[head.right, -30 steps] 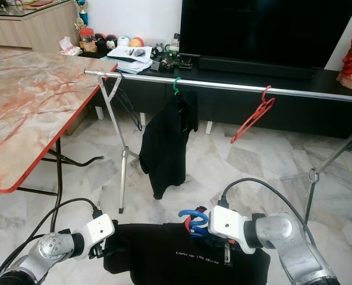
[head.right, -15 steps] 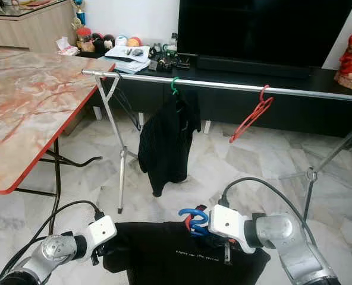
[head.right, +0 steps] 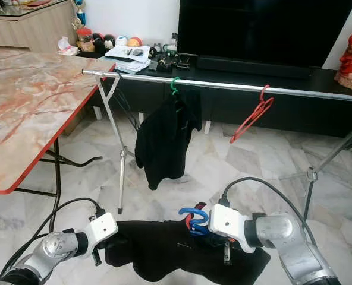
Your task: Hang hanger
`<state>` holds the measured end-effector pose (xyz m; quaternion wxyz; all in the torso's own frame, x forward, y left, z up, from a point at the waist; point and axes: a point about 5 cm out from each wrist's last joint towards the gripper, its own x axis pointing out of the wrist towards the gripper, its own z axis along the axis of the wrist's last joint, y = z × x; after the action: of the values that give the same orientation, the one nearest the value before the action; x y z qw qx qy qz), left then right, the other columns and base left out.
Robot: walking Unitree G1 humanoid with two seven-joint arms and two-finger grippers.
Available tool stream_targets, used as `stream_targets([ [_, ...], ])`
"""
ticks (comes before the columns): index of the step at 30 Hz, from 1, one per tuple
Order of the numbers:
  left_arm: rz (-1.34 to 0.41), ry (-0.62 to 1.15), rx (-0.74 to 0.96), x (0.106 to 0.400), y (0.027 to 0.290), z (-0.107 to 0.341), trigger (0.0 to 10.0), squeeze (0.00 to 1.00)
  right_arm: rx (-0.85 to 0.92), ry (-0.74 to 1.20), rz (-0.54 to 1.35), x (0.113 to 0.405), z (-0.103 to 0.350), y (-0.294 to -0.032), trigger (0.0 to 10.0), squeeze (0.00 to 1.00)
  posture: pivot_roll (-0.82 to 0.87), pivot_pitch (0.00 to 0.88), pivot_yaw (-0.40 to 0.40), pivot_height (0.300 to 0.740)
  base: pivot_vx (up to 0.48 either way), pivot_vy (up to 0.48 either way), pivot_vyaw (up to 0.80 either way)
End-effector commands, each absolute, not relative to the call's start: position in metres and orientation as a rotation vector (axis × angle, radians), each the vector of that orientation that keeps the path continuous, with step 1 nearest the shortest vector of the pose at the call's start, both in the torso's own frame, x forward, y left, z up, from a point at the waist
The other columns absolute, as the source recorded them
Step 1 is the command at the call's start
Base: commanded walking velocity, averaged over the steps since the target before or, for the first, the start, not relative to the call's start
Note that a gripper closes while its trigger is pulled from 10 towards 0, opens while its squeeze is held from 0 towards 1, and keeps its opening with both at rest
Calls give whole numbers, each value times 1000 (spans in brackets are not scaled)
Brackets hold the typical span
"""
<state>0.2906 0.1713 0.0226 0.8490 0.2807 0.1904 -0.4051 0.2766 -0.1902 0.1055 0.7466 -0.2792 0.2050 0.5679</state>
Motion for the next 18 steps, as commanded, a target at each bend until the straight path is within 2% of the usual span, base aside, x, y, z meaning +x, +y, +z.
stream_targets([
  [1,-857,399,587,290,174,23,0,0,-612,410,1226,281,114,-191,10000,0,129,39,-37,740,0,0,0],
  [18,-826,438,651,286,193,21,0,0,-627,412,1222,285,110,-188,10000,0,144,7,-30,740,0,0,0],
])
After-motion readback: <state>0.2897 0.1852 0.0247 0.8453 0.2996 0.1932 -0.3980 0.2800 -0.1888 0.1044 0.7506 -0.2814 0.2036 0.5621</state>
